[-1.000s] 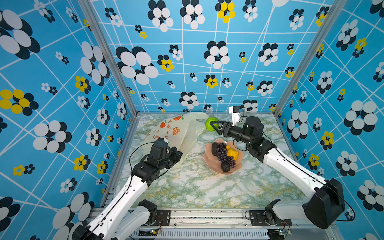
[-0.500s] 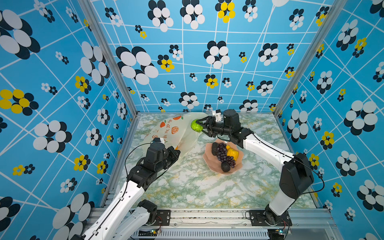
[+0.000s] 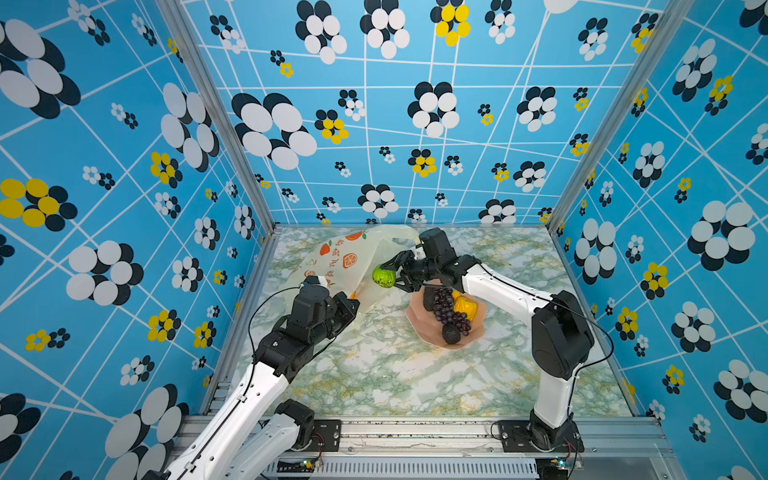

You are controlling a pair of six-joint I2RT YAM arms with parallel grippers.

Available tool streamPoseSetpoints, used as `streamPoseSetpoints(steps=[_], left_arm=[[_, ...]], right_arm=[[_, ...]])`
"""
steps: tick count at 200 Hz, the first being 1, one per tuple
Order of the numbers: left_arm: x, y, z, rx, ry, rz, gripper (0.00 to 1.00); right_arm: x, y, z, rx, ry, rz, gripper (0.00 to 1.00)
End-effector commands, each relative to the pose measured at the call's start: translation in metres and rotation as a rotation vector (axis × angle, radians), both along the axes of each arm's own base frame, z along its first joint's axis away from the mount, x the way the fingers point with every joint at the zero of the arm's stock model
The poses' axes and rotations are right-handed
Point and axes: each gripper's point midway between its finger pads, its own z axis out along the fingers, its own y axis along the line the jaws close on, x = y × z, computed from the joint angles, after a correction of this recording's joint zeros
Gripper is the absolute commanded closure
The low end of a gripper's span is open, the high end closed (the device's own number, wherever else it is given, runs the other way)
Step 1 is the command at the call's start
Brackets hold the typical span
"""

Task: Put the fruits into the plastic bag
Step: 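Carry the green lime into the bag's open mouth with the right gripper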

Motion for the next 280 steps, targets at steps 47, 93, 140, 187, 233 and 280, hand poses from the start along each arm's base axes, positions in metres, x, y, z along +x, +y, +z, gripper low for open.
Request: streamPoseSetpoints(steps=[47,93,140,187,233,280], left_arm=[[0.008,-0.008,0.016,-0.029,-0.054,-0.011,1.0],[0.007,-0.012,0.014,-0.039,-0.054,-0.026,1.0],[0.005,-0.014,0.013,-0.046,-0.056,-0.039,1.0],[0.004,-0.022,0.005,-0.069,-0.034,-0.075,1.0],[0.001,-0.025,0.005,-0.068,-0.025,-0.1,1.0],[-0.002,-0.021,0.006,-0.055,-0.022,-0.099,1.0]], right_arm=[[0.006,0.032,-0.016,-0.098,0.063,0.035,0.64],[0.022,0.046,-0.042,-0.115,0.107,-0.038,0.64],[0.042,0.048,-0.061,-0.134,0.121,-0.152,0.63],[0.069,0.05,-0.072,-0.115,0.102,-0.277,0.61],[0.1,0.067,-0.073,-0.058,0.043,-0.326,0.53],[0.126,0.087,-0.044,0.099,-0.053,-0.326,0.4]])
